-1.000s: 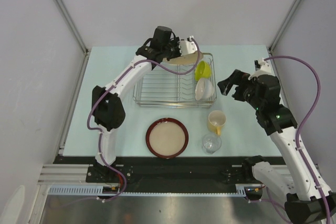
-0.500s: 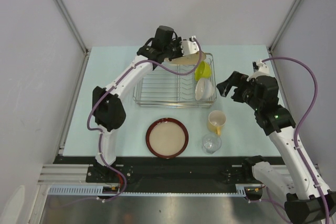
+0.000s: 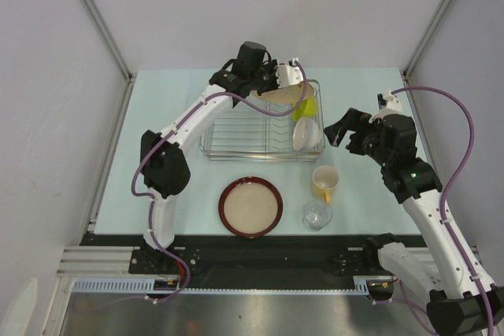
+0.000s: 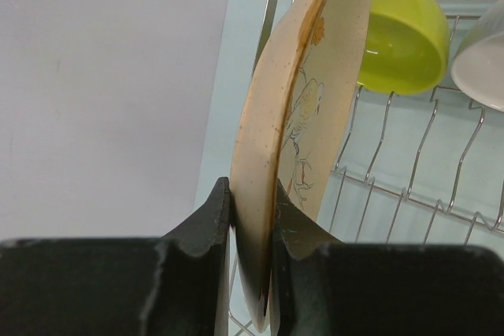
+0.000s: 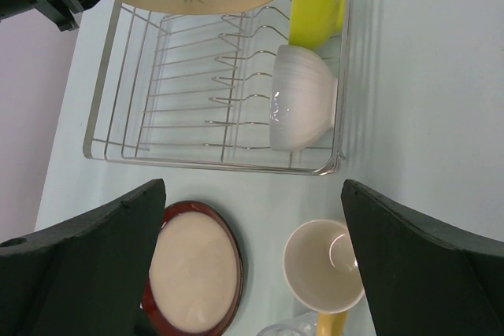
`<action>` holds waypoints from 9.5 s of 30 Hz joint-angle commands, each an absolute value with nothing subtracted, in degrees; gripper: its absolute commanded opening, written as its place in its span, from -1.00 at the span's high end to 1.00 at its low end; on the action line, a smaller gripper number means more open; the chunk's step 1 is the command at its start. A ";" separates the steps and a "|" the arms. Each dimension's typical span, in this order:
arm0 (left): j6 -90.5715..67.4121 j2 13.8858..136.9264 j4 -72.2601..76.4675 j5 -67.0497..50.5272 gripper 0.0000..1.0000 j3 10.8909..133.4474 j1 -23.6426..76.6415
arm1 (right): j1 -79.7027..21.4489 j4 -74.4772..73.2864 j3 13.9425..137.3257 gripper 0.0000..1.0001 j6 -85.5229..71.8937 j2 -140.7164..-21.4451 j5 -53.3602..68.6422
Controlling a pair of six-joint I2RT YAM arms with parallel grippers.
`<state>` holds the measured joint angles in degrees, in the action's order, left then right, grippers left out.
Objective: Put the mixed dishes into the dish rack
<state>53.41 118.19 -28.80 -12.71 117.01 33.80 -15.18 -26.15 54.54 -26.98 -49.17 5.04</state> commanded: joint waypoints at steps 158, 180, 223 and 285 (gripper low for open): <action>33.92 99.40 -42.54 -43.07 -0.43 52.64 17.31 | -55.72 -17.23 55.46 -1.00 -35.16 -96.24 14.41; 34.89 100.02 -45.70 -43.94 -0.31 54.49 14.85 | -56.16 -27.67 60.47 -0.99 -29.44 -88.43 9.67; 33.75 101.86 -46.58 -46.49 -0.29 57.04 14.68 | -62.93 -32.34 58.70 -0.99 -20.13 -96.76 2.02; 66.35 113.73 -84.02 -59.76 -0.32 67.76 17.41 | -69.96 14.41 56.07 -0.99 -18.37 -106.79 -24.96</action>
